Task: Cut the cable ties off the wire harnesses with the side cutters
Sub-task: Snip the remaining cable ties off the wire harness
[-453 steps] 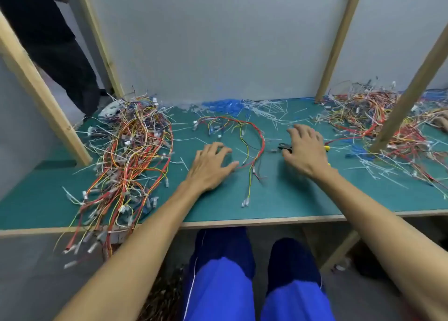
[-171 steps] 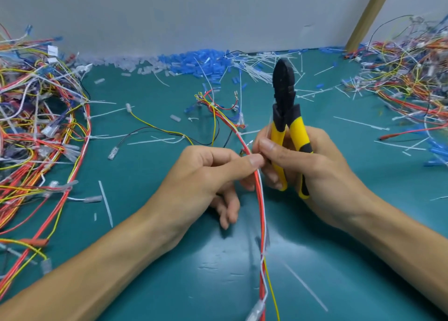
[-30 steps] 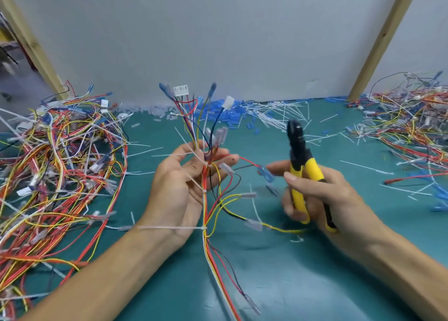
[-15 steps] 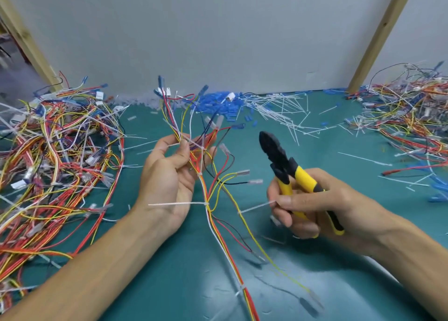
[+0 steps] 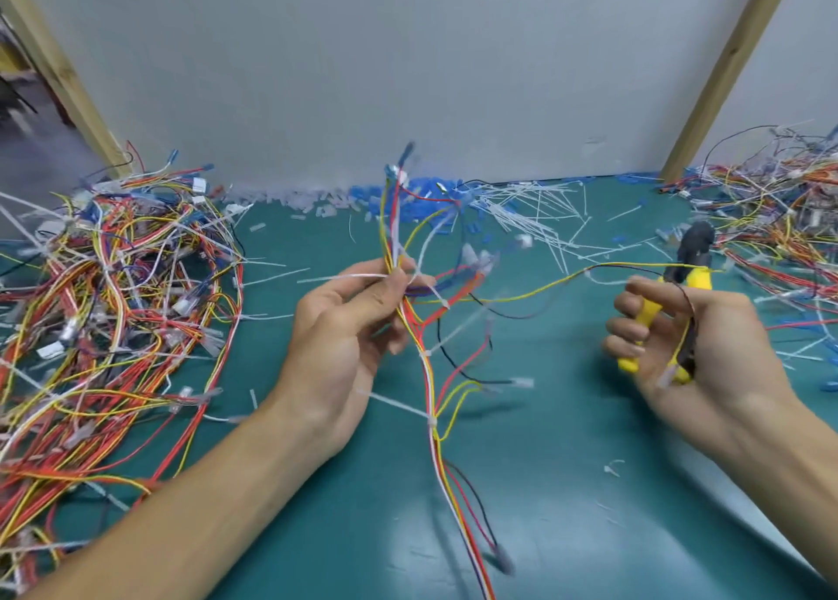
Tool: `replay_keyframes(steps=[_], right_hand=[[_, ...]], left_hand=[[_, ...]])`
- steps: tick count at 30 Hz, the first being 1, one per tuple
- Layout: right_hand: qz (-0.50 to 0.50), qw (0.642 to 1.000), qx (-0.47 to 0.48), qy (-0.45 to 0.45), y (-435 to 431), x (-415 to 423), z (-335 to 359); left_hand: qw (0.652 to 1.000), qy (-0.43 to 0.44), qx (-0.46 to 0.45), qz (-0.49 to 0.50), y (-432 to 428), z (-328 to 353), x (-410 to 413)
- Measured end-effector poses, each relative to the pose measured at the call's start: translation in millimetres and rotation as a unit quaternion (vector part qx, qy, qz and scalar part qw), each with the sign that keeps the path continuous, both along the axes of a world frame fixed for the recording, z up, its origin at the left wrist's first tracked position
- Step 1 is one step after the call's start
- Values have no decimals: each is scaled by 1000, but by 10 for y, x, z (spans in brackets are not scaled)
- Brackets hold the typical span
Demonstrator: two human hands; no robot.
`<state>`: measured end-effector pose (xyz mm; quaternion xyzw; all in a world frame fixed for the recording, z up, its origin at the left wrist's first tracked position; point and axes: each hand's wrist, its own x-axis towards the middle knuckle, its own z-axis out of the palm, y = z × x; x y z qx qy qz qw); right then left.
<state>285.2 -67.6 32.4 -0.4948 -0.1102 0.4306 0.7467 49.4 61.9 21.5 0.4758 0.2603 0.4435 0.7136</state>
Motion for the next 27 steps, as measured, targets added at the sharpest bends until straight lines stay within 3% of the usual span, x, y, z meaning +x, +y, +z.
replay_keyframes(steps=[3, 5, 11, 16, 18, 22, 27], right_hand=[[-44, 983, -69, -164, 4, 109, -23], [-88, 958, -63, -267, -2, 162, -22], [-84, 905, 32, -417, -90, 54, 49], [-32, 849, 6, -528, -112, -149, 11], [-37, 836, 3, -548, -121, -155, 24], [-44, 842, 19, -537, -137, -13, 111], [-104, 860, 0, -499, -135, 304, 178]], left_hand=[[999, 12, 31, -35, -59, 16, 6], [998, 13, 45, -39, -96, 21, 16], [996, 44, 83, 4, -91, 17, 26], [996, 44, 79, -13, -126, 27, 39], [996, 32, 72, -45, -128, 35, 27], [994, 16, 14, -108, -133, 65, -1], [994, 0, -50, -94, -113, 82, 2]])
